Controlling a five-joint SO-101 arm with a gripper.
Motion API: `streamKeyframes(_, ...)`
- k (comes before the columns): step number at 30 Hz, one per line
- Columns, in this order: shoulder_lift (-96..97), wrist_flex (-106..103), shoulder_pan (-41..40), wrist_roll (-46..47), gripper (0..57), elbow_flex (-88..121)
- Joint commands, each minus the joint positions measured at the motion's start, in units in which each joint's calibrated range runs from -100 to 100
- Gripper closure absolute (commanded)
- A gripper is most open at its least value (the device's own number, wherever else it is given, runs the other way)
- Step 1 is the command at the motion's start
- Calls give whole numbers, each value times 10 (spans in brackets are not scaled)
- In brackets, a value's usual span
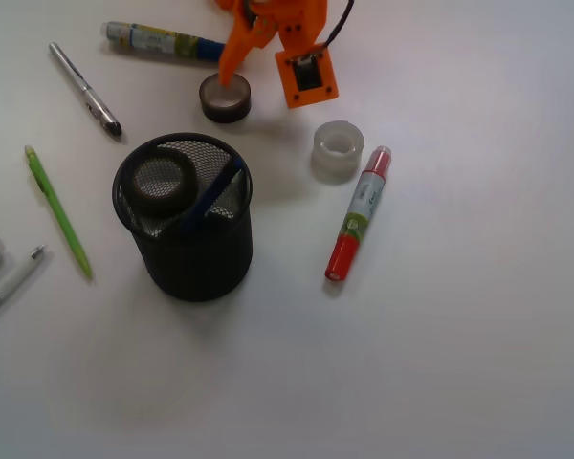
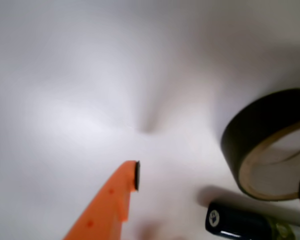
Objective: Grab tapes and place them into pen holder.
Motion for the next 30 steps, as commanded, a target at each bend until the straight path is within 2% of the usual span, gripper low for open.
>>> streamKeyframes(1,-6,-22,1,0,225,8)
streamKeyframes(3,-6,-37,1,0,231,18)
streamKeyframes(8,-5,-79,2,0,296,51)
streamKeyframes(14,-5,-104,2,-1,312,74)
streamKeyframes(15,-5,-104,2,0,342,74)
streamKeyframes(18,-5,-104,2,9,511,69)
streamKeyframes(20,-5,-104,2,21,563,67)
streamKeyframes(30,-21,-46,3,99,572,-37)
